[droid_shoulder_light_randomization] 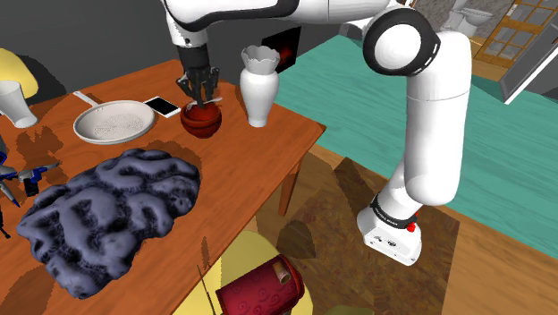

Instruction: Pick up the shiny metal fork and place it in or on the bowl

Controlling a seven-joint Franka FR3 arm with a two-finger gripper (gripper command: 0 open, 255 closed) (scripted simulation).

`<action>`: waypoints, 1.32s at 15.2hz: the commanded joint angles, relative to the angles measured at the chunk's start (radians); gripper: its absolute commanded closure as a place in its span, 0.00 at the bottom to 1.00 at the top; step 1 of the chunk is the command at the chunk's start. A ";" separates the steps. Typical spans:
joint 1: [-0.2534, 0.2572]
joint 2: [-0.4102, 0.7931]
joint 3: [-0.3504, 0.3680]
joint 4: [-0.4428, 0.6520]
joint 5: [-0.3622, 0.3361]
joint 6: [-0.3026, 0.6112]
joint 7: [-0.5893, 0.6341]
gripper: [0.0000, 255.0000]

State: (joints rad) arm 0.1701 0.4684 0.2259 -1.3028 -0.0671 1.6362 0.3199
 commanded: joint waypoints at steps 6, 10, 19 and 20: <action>-0.017 0.181 -0.027 0.243 -0.026 -0.062 -0.061 1.00; -0.021 0.176 -0.027 0.180 -0.026 -0.005 -0.060 1.00; -0.025 0.176 -0.027 0.132 -0.027 0.043 -0.059 1.00; -0.025 0.176 -0.027 0.132 -0.027 0.043 -0.059 1.00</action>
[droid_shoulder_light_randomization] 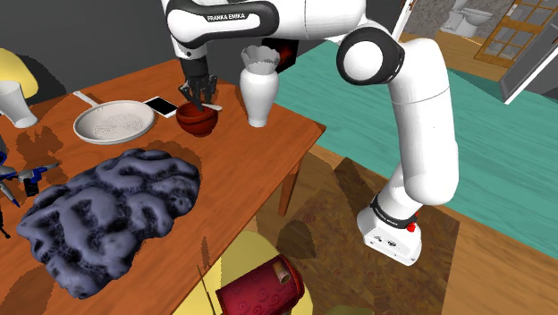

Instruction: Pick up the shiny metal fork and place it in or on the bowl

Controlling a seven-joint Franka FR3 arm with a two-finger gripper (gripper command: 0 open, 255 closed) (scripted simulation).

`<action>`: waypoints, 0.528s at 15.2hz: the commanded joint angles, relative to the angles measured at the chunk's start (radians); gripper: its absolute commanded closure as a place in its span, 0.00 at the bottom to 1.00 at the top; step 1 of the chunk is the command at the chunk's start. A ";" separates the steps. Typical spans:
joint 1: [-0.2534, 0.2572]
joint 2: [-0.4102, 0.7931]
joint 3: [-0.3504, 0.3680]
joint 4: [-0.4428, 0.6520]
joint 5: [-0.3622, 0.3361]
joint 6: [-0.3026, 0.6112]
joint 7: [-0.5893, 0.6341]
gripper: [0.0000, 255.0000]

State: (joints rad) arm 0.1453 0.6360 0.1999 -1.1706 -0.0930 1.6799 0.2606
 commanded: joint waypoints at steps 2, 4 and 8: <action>0.000 0.011 -0.002 0.004 -0.001 -0.003 -0.001 0.00; 0.001 0.017 -0.002 0.015 -0.002 -0.007 0.000 0.00; 0.004 0.016 -0.001 0.046 -0.001 -0.039 -0.001 0.00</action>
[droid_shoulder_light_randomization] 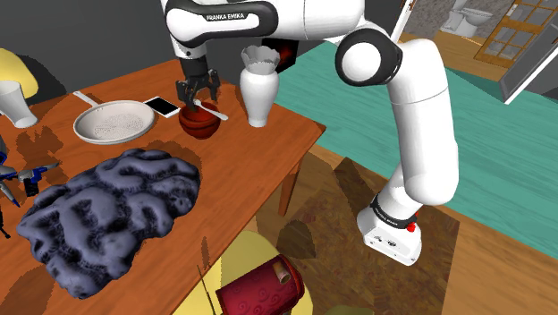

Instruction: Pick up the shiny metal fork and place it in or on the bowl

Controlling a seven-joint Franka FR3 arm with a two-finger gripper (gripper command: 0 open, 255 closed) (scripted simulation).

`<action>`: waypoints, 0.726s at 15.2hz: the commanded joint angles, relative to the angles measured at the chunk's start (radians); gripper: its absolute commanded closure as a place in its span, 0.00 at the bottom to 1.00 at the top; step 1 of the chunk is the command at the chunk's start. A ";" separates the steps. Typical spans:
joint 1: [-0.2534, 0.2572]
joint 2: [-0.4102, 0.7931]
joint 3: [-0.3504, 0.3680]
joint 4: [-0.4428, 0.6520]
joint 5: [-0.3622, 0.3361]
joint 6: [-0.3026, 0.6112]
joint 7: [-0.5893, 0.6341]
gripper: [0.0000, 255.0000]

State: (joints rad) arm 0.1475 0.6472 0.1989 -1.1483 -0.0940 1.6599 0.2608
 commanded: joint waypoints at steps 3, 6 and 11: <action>0.015 0.045 -0.002 0.185 -0.004 -0.139 -0.004 0.00; 0.015 0.045 -0.002 0.185 -0.004 -0.139 -0.004 0.00; 0.015 0.045 -0.002 0.185 -0.004 -0.140 -0.004 0.00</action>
